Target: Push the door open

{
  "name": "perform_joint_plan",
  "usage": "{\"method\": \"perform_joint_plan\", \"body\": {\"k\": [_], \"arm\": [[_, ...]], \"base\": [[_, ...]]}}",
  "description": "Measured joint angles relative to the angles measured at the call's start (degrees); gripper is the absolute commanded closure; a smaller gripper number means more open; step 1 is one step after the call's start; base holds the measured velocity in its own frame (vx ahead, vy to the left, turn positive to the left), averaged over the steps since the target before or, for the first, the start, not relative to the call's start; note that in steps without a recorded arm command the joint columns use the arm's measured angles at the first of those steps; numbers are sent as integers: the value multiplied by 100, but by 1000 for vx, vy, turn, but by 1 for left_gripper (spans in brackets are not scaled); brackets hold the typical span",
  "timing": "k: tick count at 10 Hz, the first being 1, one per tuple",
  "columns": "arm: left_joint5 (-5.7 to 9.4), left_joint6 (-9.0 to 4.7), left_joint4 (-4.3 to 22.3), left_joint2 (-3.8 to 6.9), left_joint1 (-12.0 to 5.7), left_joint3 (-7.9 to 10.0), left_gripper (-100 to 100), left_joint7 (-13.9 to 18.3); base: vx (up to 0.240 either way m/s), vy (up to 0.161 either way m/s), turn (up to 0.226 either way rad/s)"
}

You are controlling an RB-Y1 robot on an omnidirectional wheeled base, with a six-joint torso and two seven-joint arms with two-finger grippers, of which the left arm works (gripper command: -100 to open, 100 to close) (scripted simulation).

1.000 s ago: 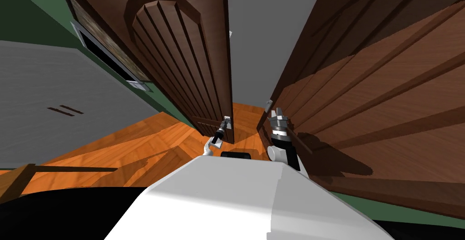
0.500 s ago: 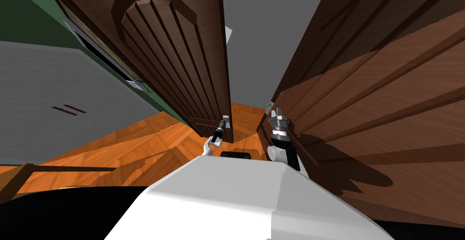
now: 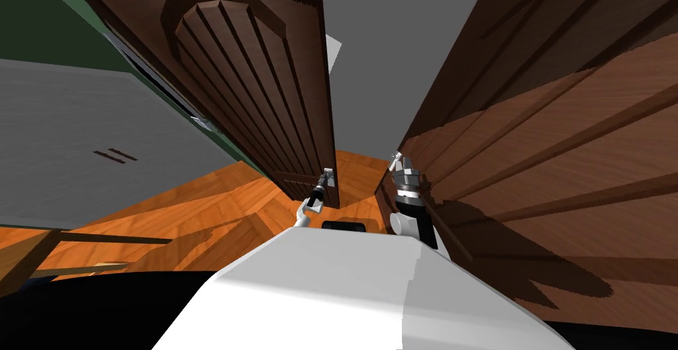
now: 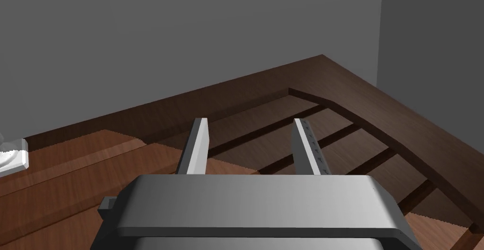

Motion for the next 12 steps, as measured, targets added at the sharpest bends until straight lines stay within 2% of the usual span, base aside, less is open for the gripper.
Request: {"method": "perform_joint_plan", "body": {"k": [3,6,7,12], "arm": [[14,15,59,-60,-47,206,100,-77],[31,28,229,-179,-189,497,100,-179],[35,53,210,-228,-198,590,100,-217],[66,47,309,-376,-309,934,100,-314]], "base": [[130,-139,101],[181,-153,113],[161,-149,91],[131,-90,60]]}}
